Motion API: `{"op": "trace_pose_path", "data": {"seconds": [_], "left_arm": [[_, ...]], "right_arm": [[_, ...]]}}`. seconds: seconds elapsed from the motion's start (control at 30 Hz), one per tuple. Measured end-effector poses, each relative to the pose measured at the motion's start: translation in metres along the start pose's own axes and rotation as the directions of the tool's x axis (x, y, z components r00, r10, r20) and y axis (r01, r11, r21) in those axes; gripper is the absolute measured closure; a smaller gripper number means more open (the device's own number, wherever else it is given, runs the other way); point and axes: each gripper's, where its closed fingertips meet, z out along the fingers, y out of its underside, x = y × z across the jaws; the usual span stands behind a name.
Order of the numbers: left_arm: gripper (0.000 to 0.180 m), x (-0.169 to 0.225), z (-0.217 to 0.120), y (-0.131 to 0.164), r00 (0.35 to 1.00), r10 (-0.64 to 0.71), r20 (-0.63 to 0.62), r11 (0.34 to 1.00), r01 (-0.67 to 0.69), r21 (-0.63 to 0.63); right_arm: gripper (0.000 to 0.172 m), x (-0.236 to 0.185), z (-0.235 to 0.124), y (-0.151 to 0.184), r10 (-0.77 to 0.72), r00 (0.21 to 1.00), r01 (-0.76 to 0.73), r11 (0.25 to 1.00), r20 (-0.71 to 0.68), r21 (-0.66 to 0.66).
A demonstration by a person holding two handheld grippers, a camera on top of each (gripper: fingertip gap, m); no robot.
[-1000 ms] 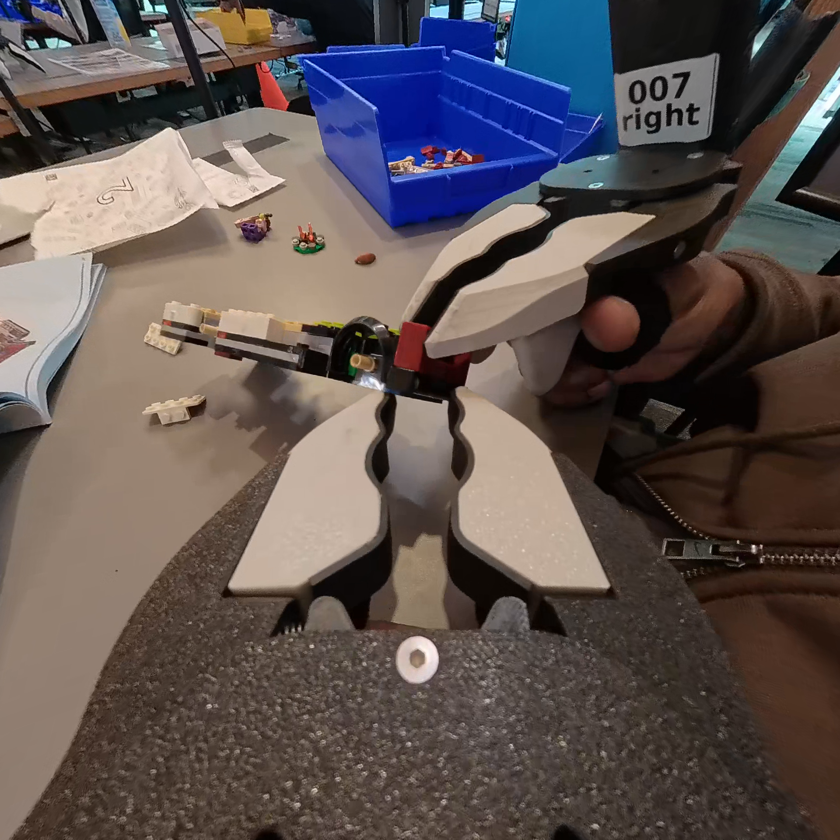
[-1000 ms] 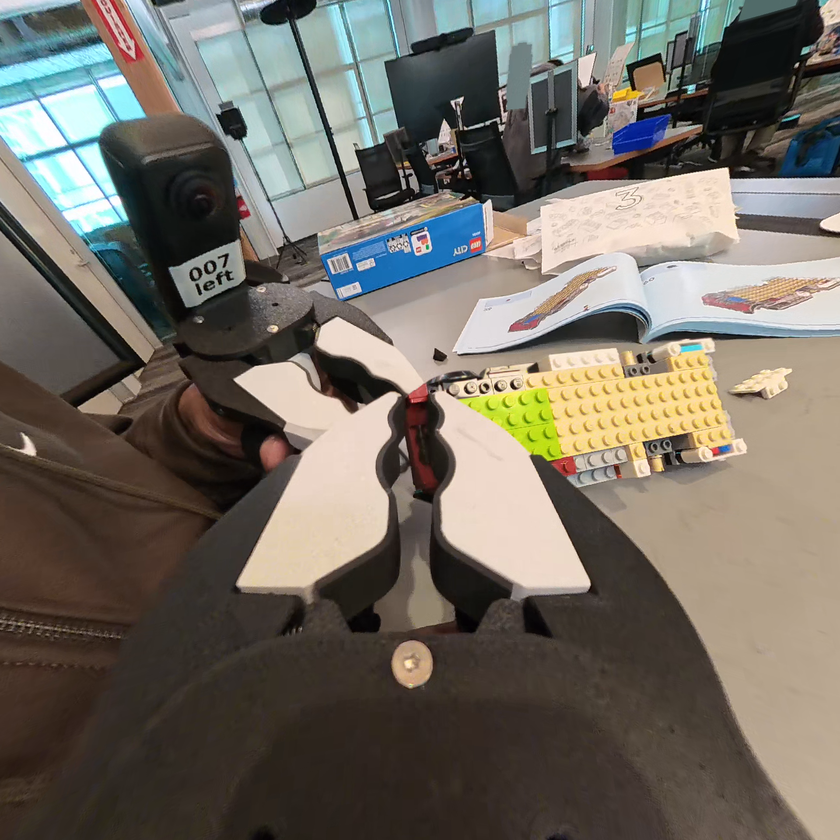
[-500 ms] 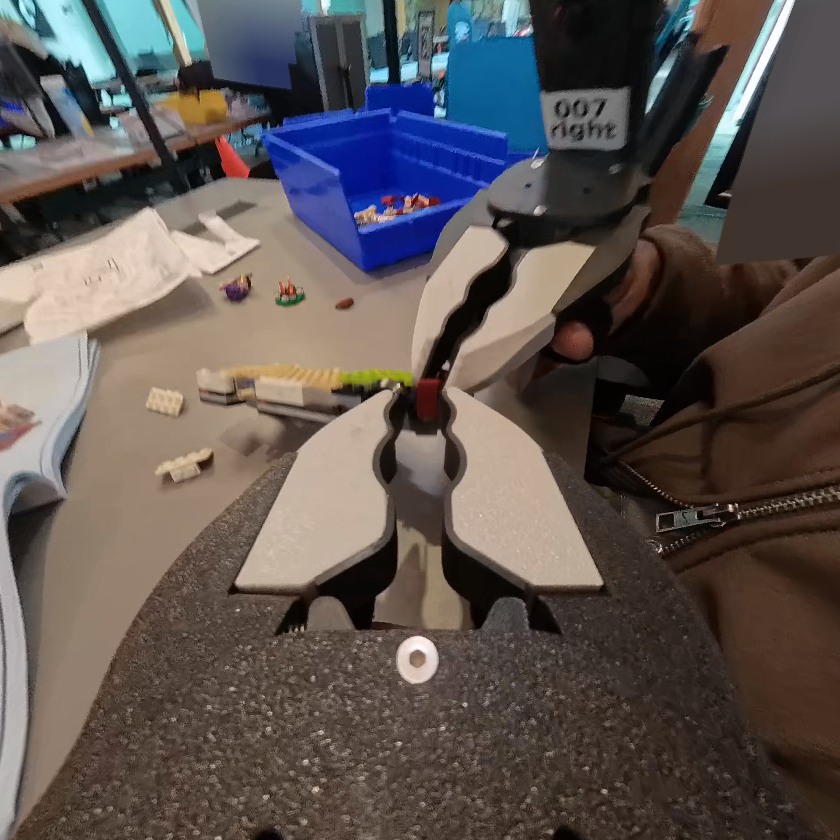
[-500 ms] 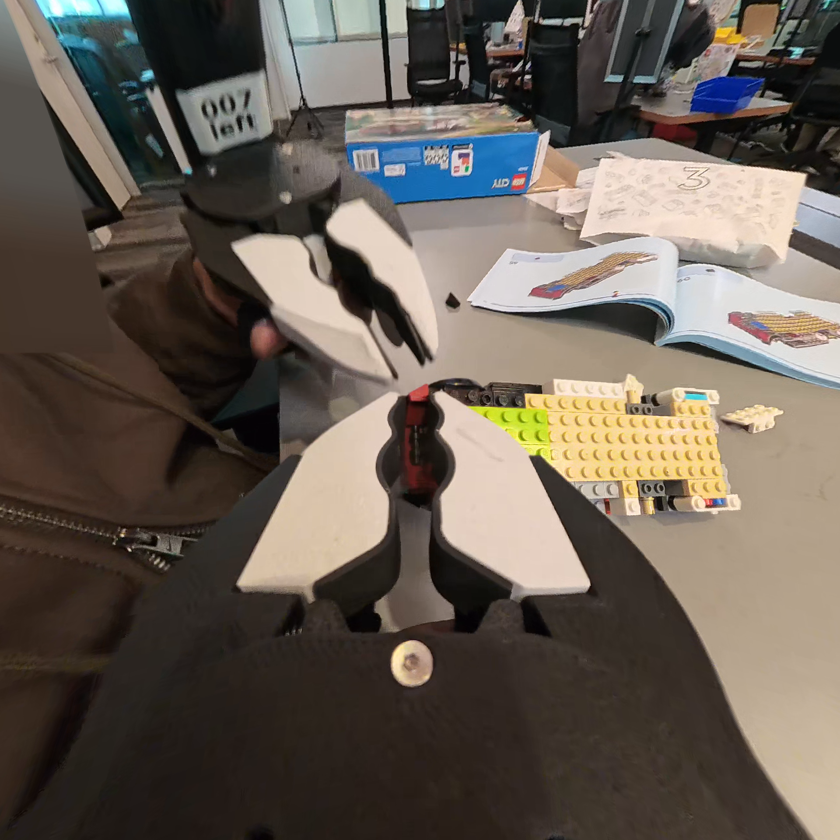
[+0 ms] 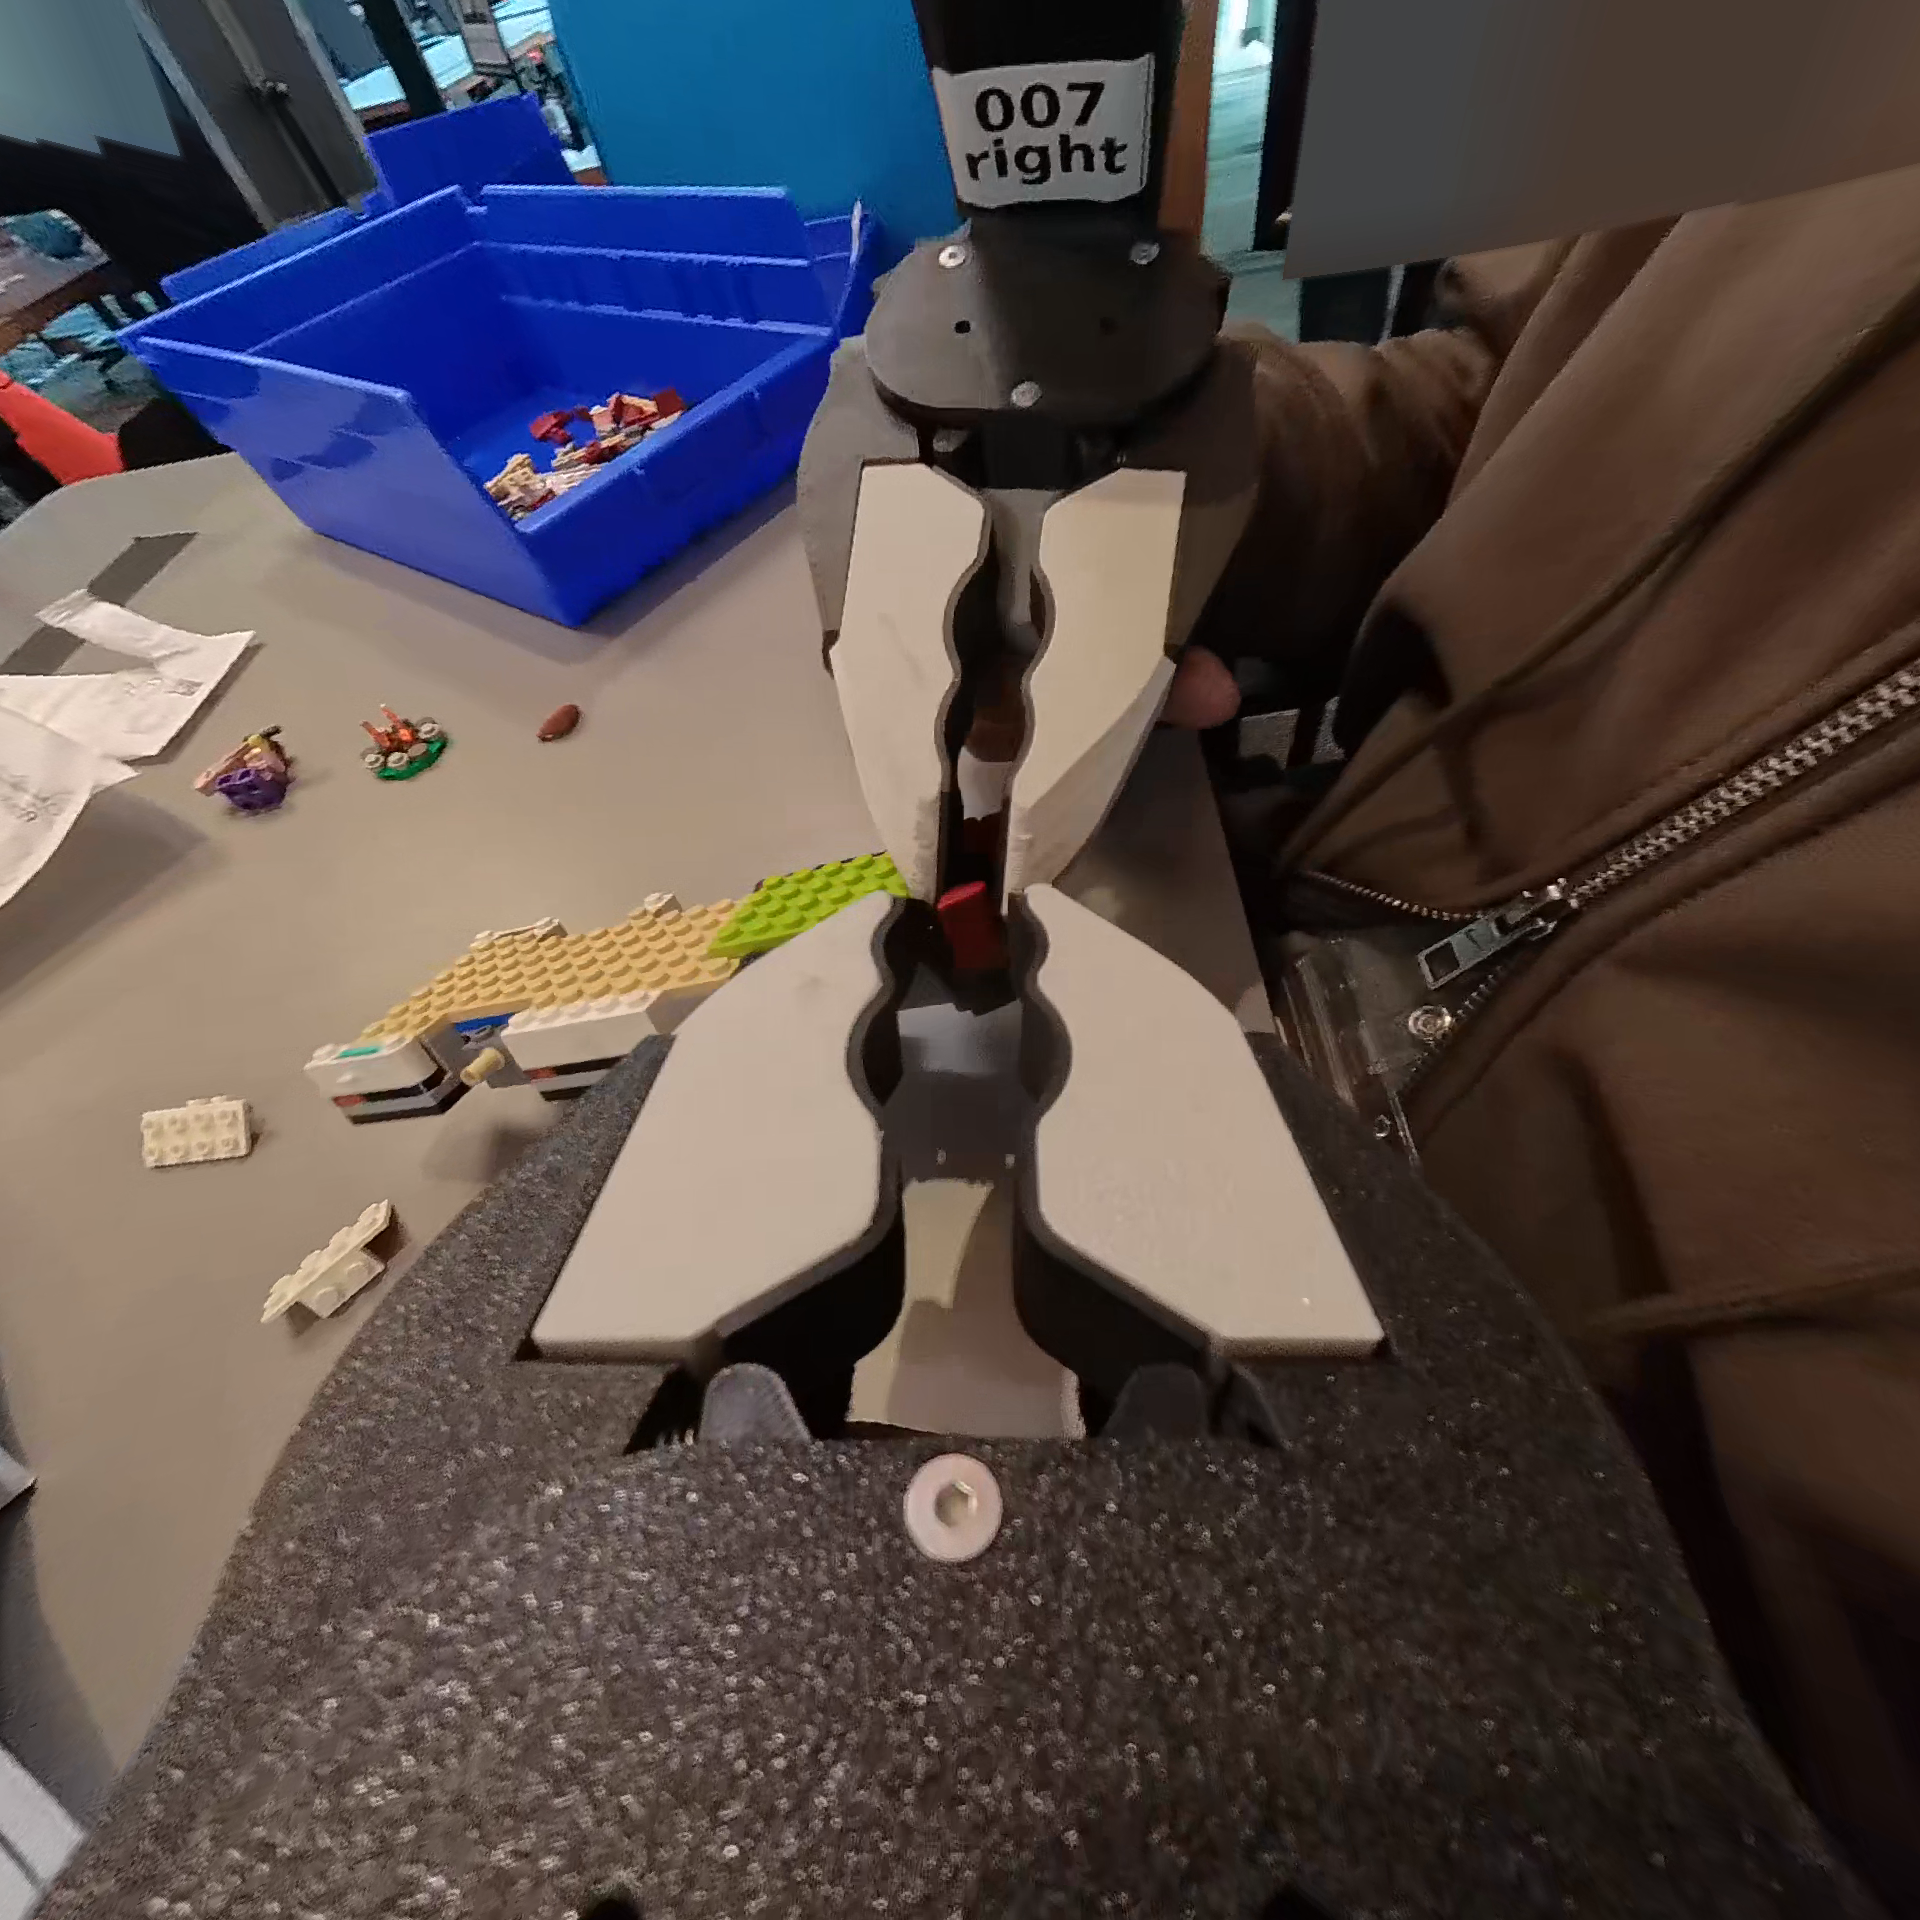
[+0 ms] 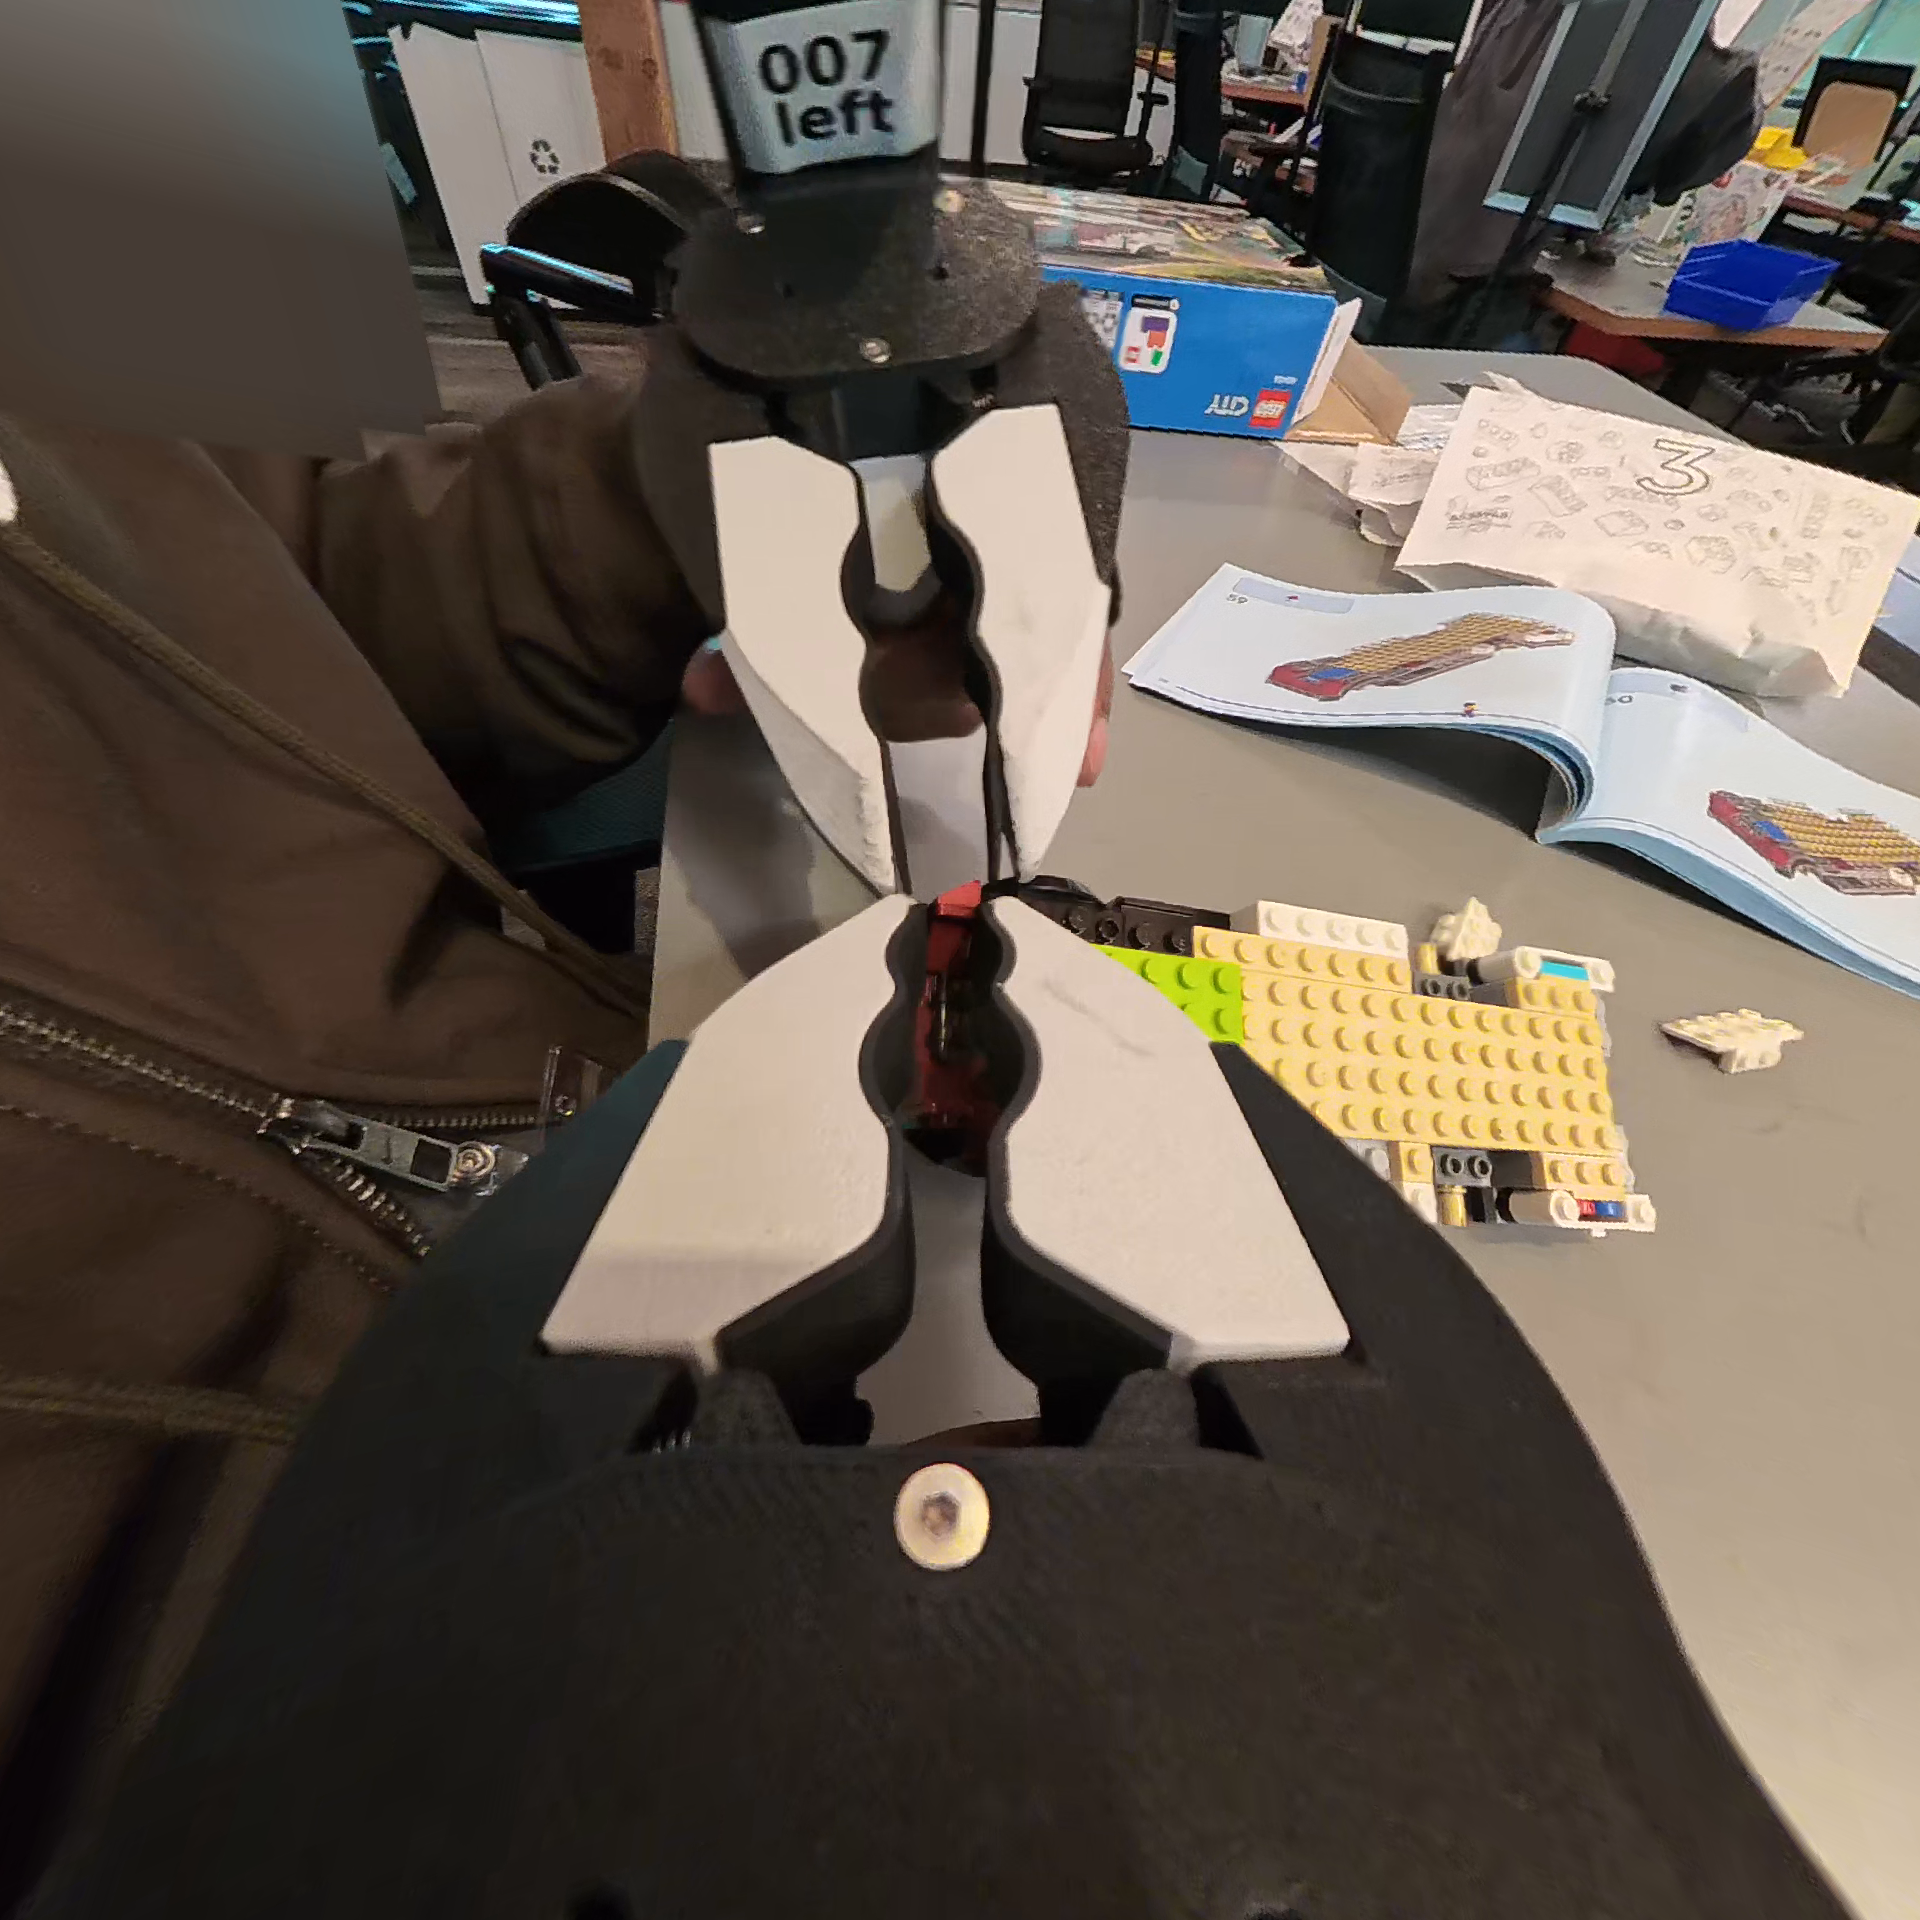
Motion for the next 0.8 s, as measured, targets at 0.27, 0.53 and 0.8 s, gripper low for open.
{"op": "trace_pose_path", "data": {"seconds": [0.27,0.53,0.8], "left_arm": [[0.163,0.005,0.0,-0.002,0.994,0.057,-0.09,0.998,-0.059,-0.021],[0.166,0.011,0.001,0.002,0.986,0.109,-0.129,0.992,-0.115,-0.048],[0.169,0.008,0.003,0.007,0.984,0.116,-0.132,0.989,-0.126,-0.071]], "right_arm": [[0.164,-0.007,-0.003,-0.004,-0.031,0.999,0.03,0.999,0.038,0.025],[0.164,-0.009,-0.002,-0.002,-0.059,0.997,0.058,0.998,0.043,0.026],[0.164,-0.005,-0.001,0.003,-0.093,0.996,0.093,0.996,0.013,0.005]]}}
